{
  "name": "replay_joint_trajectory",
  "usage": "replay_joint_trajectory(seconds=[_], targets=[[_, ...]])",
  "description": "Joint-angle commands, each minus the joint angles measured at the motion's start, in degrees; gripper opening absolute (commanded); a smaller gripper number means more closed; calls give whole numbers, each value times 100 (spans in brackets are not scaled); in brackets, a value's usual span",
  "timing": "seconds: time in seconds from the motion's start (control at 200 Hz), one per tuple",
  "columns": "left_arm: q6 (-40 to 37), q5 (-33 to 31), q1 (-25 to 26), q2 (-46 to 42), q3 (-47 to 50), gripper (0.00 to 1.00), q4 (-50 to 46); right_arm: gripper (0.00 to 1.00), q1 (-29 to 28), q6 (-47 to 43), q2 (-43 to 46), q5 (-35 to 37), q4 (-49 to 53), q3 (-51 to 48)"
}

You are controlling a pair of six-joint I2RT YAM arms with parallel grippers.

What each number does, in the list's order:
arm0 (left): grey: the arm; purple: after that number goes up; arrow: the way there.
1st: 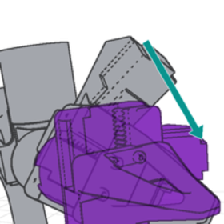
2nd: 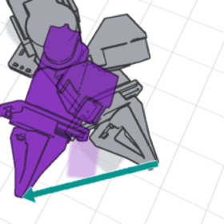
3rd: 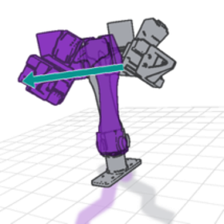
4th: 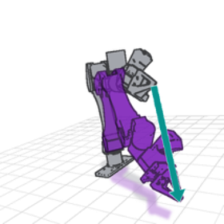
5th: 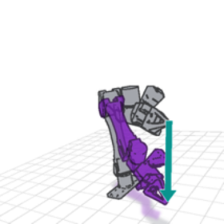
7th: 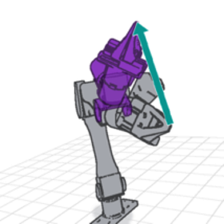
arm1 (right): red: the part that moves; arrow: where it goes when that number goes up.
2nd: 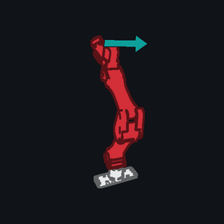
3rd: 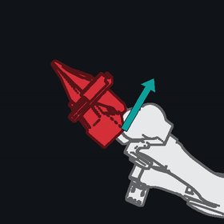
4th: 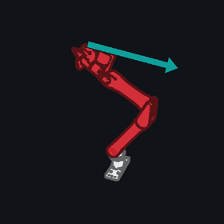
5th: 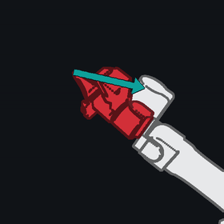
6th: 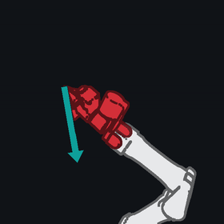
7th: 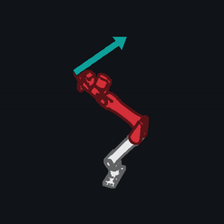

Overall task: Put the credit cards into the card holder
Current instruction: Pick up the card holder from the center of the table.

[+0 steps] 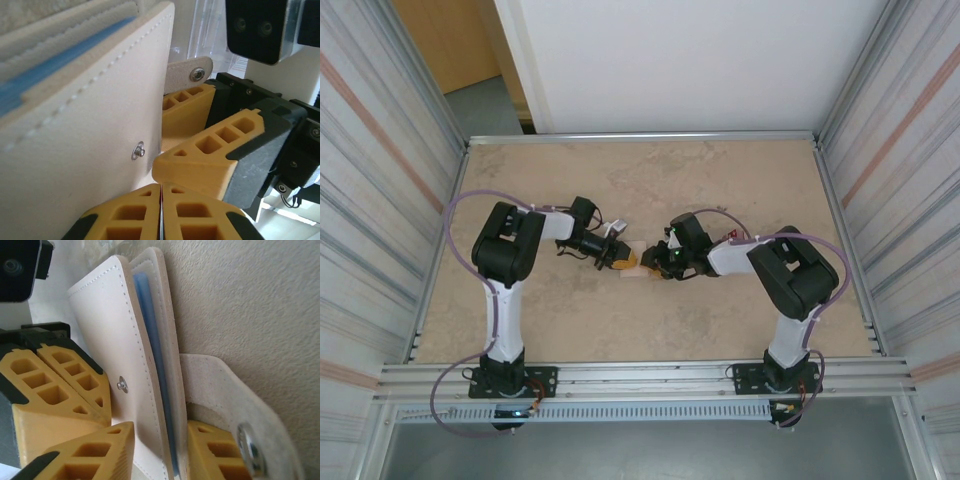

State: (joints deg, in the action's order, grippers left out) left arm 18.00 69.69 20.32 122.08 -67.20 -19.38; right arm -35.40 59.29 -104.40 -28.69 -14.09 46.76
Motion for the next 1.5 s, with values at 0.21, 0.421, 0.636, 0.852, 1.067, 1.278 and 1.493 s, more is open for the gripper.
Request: replay_joint_trajectory(seconds=[0.21,0.421,0.636,0.852,1.067,1.278,1.493], targets=[[74,-215,45,129,126,11,-44,1,-104,48,-100,-176,-58,140],[-627,-226,-28,-664,-429,28,-935,0,88,-145,419,-198,86,34],[-947,-279,-497,-2311,334,46,-440,0,390,-758,1154,-791,261,248],[-212,-382,-1274,-3877,1622,64,1327,0,567,-1116,1675,-1545,-214,641],[908,-251,-1381,-4429,2200,94,2787,0,391,-763,1556,-2075,-1543,762],[1728,97,-1374,-4304,2201,91,3790,0,244,-309,1207,-2226,-2427,744],[1301,326,-1194,-4213,1859,74,3248,0,76,-133,870,-2401,-2738,798]])
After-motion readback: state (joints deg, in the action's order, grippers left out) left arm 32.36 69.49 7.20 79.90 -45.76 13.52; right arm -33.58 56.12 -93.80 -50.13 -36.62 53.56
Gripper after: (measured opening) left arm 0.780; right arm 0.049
